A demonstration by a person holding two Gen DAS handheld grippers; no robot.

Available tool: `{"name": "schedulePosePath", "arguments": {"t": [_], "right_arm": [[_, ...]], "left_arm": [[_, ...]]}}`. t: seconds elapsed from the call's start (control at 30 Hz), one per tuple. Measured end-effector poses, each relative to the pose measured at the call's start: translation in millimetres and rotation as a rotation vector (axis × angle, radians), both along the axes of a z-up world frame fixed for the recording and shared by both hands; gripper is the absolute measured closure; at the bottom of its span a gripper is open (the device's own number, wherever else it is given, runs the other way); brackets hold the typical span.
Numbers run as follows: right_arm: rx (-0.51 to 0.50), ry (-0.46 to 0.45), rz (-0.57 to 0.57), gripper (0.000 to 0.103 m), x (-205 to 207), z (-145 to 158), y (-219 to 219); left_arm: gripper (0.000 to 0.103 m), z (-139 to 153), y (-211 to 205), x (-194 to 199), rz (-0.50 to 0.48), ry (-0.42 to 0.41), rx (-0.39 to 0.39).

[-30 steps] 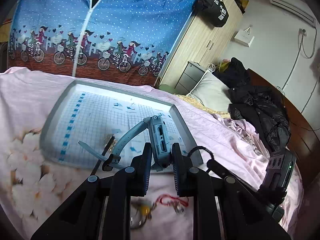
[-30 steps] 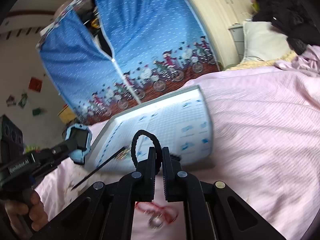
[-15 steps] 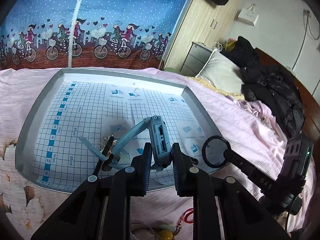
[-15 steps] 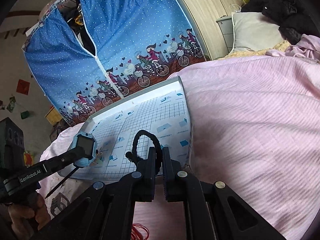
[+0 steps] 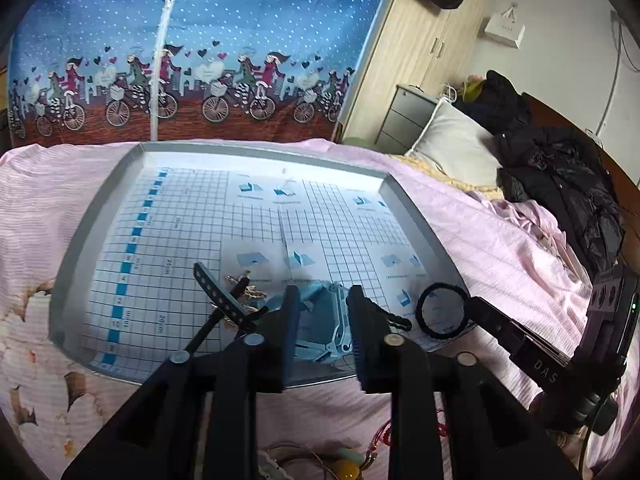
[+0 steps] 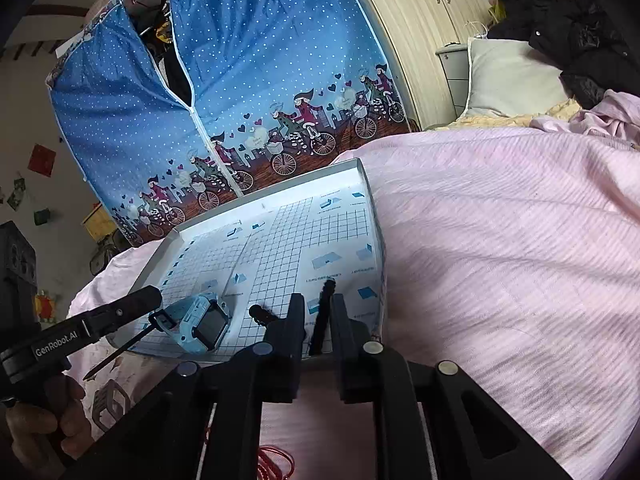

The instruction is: Organize jewelry

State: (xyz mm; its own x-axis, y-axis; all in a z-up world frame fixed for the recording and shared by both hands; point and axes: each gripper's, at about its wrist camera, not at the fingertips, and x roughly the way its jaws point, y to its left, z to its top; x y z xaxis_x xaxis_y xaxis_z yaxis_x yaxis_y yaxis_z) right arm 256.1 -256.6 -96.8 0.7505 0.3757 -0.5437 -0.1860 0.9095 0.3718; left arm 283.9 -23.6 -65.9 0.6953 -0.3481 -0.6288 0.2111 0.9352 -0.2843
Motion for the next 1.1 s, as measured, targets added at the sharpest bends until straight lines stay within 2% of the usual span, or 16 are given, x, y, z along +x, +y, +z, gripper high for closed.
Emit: {"name": "schedulePosePath", "arguments": {"t": [0.17,0.23,0.3,0.33,0.37,0.4,0.43,0.47,0.53,0.7,1.1], "right_arm": [[-0.034,-0.032,-0.002,0.066,-16,16,-1],[-0.057,-0.054,-0.01,0.046,-27,25,-1],[-0.077,-0.083,-0.009,0.033,-40,35,-1],[-0.09,-0.097,-0.004,0.027,-46,40,0],[-0.099,-0.113,0.003,0.026,-52,46,1],[-0.104,-0.124,0.006,0.023,-58,49,1],[-0.106,-0.135,0.007,0.02,-63,54,2],[-0.104,-0.144,0.009,0.017,-70,58,3],[-0.1,-0.164,0.015,0.005,-81,65,4],[-0.107,-0.232,0.03,0.0,-119,78,8],[-0.207,-0.352,0.042,0.0,-210,95,10]], "left_arm": [[0.045,25,11,-22,0.05,-0.059,-0.056],[0.034,38,13,-32,0.072,-0.074,-0.055],[0.029,52,16,-45,0.07,-0.094,-0.052],[0.021,59,18,-53,0.064,-0.111,-0.056],[0.016,67,19,-62,0.058,-0.138,-0.064],[0.005,75,22,-73,0.063,-0.176,-0.063],[0.001,81,23,-83,0.08,-0.209,-0.052],[0.001,88,25,-96,0.1,-0.251,-0.039],[0.001,97,27,-119,0.113,-0.305,-0.01],[0.001,97,32,-172,0.118,-0.327,0.074],[0.002,72,55,-256,0.194,-0.216,0.112]]}}
